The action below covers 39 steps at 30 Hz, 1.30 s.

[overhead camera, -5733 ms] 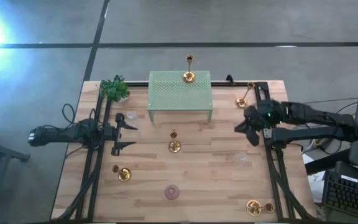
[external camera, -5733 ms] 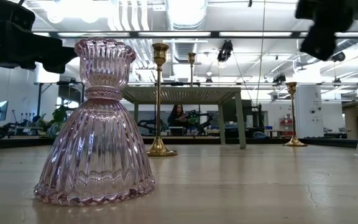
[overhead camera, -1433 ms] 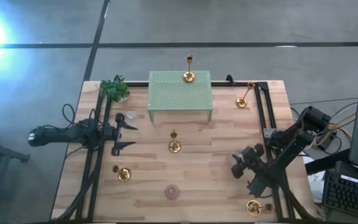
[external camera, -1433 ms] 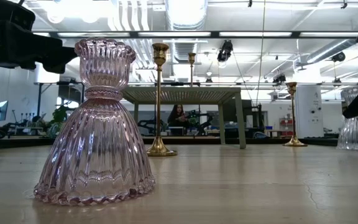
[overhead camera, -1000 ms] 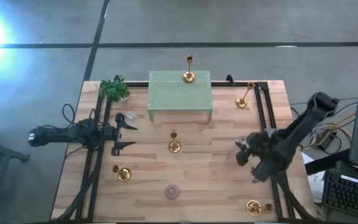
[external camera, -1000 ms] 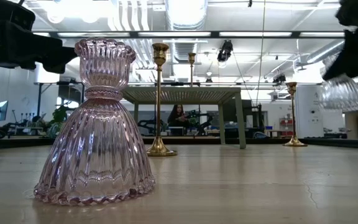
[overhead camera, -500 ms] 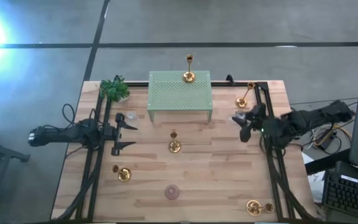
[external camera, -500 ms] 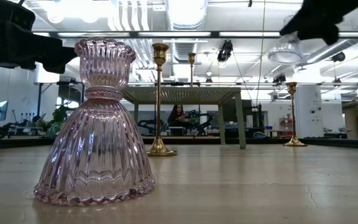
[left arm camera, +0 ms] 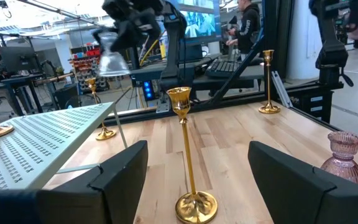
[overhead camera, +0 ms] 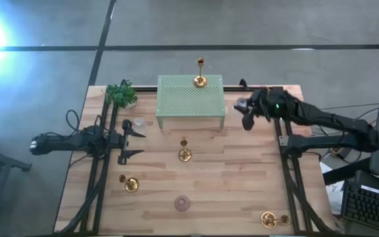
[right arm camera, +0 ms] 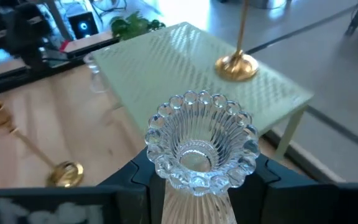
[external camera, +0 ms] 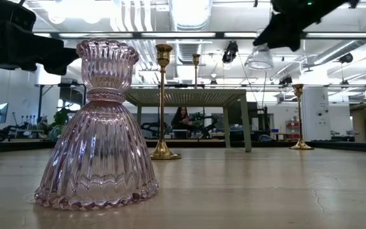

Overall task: Pick & Place candle stick holders
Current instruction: Put the transparent glass candle holder on the shelf

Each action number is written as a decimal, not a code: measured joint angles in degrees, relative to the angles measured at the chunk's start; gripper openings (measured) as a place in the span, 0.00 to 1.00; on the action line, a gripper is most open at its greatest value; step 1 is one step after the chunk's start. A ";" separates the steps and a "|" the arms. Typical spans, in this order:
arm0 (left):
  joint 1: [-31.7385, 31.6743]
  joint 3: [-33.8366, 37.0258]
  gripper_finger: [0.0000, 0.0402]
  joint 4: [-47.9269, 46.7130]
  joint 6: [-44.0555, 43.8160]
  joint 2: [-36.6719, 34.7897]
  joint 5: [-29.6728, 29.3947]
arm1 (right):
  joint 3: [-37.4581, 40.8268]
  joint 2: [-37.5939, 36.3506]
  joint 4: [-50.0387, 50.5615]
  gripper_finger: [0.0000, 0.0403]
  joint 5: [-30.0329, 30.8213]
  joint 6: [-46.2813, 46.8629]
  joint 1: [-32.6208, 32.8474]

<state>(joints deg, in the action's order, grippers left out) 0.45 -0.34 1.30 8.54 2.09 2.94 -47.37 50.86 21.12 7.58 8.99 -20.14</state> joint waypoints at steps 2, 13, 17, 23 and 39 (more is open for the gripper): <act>0.00 0.00 0.70 0.00 0.00 -0.02 0.00 | -3.25 3.25 -0.15 0.30 -2.99 -2.99 -2.95; 0.00 0.00 0.70 0.00 0.00 0.00 0.00 | -19.08 23.35 -0.61 0.30 -13.25 -13.97 -13.64; 0.00 0.00 0.70 0.00 0.00 -0.01 0.00 | -21.38 28.70 -1.87 0.30 -15.24 -15.55 -16.18; 0.01 0.00 0.70 0.00 0.00 -0.01 0.00 | -20.72 33.04 -8.39 0.30 -17.55 -15.92 -19.84; 0.00 0.00 0.70 0.00 0.01 -0.01 0.00 | -22.12 40.36 -10.73 0.30 -20.01 -17.27 -21.98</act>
<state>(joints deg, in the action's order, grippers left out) 0.45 -0.34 1.30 8.55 2.08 2.94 -69.49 91.22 10.40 -12.43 -8.27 -42.12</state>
